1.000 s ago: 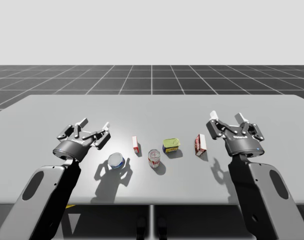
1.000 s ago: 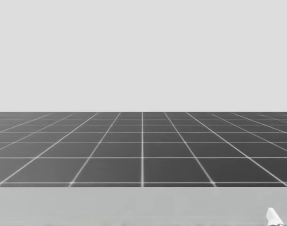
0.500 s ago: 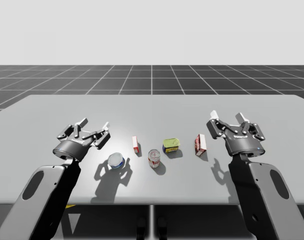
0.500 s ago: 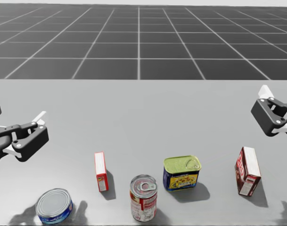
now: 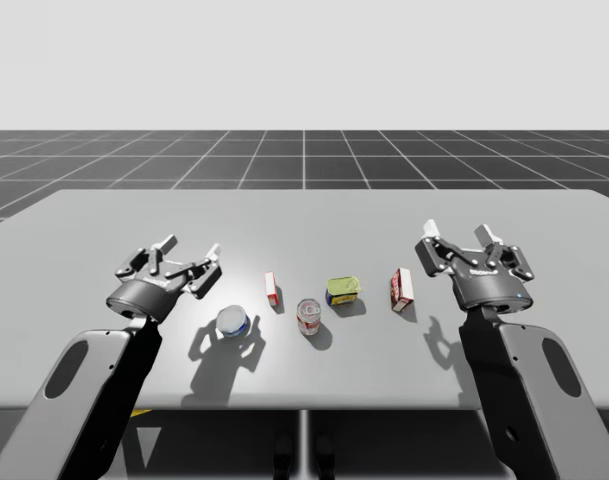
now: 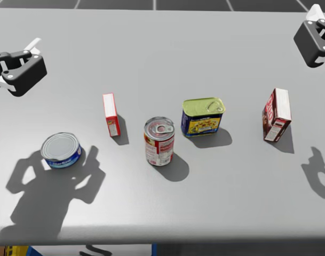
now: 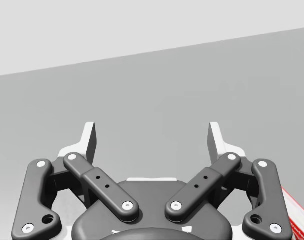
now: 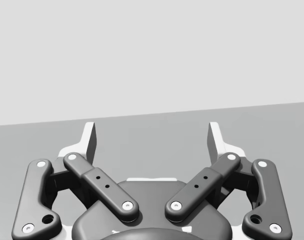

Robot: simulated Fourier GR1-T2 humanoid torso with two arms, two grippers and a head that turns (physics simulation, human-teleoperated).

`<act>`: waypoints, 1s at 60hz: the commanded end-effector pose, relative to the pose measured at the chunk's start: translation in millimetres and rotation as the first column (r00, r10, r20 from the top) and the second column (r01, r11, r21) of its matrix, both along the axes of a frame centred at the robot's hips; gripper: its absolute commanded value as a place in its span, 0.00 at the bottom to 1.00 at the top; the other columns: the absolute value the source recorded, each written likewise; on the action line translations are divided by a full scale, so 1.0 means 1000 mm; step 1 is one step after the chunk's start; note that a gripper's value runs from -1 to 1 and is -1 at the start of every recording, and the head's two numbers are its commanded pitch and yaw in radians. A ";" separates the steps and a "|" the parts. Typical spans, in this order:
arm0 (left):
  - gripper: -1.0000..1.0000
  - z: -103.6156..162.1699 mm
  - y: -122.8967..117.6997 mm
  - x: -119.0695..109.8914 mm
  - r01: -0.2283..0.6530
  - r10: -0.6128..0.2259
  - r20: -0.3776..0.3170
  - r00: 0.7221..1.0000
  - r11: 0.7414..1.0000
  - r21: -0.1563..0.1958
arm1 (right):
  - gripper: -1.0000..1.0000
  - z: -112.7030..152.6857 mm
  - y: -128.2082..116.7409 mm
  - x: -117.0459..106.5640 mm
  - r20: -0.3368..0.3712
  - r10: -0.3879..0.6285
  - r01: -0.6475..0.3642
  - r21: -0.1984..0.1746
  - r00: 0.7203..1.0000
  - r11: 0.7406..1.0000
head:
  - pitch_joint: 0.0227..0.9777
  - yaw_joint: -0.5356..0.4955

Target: Lift the red soup can off the table.

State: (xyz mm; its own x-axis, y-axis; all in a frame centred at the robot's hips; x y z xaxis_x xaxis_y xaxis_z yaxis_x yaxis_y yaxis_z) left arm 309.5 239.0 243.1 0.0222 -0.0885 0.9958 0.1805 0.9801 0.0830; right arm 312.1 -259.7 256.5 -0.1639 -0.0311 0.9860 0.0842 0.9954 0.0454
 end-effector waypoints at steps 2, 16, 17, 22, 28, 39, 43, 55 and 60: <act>0.00 0.000 -0.009 -0.002 0.034 -0.034 0.007 0.999 0.999 0.018 | 0.00 0.001 0.000 0.000 0.000 -0.002 0.002 -0.001 1.000 1.000 | 0.89 0.49; 0.00 0.017 -0.032 -0.028 0.143 -0.143 0.013 0.990 0.990 -0.013 | 0.00 -0.001 -0.003 0.002 -0.009 -0.018 0.018 0.003 1.000 1.000 | 0.88 0.50; 0.00 0.018 -0.033 -0.030 0.144 -0.144 0.007 0.990 0.990 -0.001 | 0.00 -0.001 -0.003 0.002 -0.009 -0.019 0.019 0.002 1.000 1.000 | 0.88 0.50; 0.00 0.022 -0.041 -0.041 0.168 -0.168 -0.003 0.986 0.985 -0.045 | 0.00 -0.001 -0.002 0.002 -0.005 -0.026 0.026 -0.008 1.000 1.000 | 0.88 0.50; 0.00 0.025 -0.049 -0.057 0.207 -0.209 -0.057 0.976 0.977 -0.047 | 0.00 -0.002 -0.003 0.003 -0.005 -0.030 0.030 -0.013 1.000 0.999 | 0.88 0.50; 0.00 0.027 -0.054 -0.086 0.318 -0.321 -0.100 0.942 0.947 -0.048 | 0.00 -0.002 -0.004 0.003 -0.006 -0.034 0.034 -0.009 0.999 0.999 | 0.88 0.50; 0.00 0.024 -0.055 -0.094 0.353 -0.356 -0.123 0.926 0.934 -0.047 | 0.00 -0.002 -0.004 0.003 -0.006 -0.034 0.034 -0.006 0.999 0.999 | 0.88 0.50; 0.00 0.005 -0.055 -0.110 0.445 -0.448 -0.188 0.874 0.894 -0.060 | 0.00 -0.002 -0.004 0.004 -0.007 -0.033 0.033 -0.003 0.999 0.999 | 0.88 0.50; 0.00 -0.004 -0.055 -0.114 0.482 -0.482 -0.220 0.848 0.874 -0.056 | 0.00 -0.002 -0.003 0.004 -0.007 -0.031 0.031 -0.001 0.999 1.000 | 0.89 0.50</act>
State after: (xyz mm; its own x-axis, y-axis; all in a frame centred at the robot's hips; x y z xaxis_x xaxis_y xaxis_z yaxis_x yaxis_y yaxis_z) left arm 210.2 188.2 254.9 0.1579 -0.1126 0.9810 0.5860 0.8103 -0.0013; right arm 315.7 -263.3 254.7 -0.1578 -0.0223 0.9872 0.1167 0.9923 0.0411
